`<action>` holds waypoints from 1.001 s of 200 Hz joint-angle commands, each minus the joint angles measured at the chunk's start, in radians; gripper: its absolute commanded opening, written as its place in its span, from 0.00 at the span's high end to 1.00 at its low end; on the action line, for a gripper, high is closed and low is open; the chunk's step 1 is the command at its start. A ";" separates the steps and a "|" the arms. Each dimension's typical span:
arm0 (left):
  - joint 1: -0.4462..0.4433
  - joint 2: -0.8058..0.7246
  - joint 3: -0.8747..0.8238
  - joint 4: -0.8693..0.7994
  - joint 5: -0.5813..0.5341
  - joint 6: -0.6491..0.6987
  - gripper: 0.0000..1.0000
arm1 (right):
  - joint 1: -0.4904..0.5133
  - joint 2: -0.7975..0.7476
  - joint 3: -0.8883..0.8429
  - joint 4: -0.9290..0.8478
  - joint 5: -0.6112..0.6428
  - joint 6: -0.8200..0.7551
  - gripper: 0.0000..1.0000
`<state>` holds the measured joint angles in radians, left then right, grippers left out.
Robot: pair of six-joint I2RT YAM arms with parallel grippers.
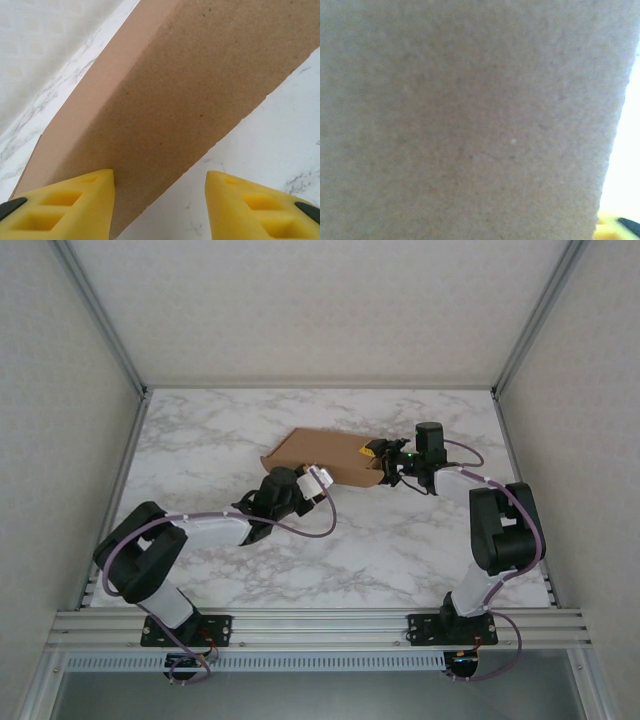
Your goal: Fold the paper box
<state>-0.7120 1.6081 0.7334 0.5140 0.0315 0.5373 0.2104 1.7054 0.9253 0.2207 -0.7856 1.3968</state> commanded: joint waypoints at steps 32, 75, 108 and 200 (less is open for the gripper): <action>-0.010 -0.016 0.023 -0.028 -0.017 -0.004 0.48 | 0.024 -0.069 0.014 -0.017 -0.070 -0.020 0.55; -0.009 -0.159 -0.003 -0.115 -0.030 0.058 0.47 | 0.012 -0.055 0.033 -0.080 -0.058 -0.076 0.55; -0.007 -0.248 -0.009 -0.164 -0.060 0.117 0.44 | 0.009 -0.051 0.045 -0.113 -0.057 -0.105 0.54; 0.043 -0.155 0.155 -0.371 0.082 0.227 0.33 | 0.009 -0.079 0.054 -0.118 -0.077 -0.090 0.53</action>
<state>-0.6823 1.3964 0.8143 0.2401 0.0414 0.7372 0.2131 1.6752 0.9405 0.1085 -0.8158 1.3197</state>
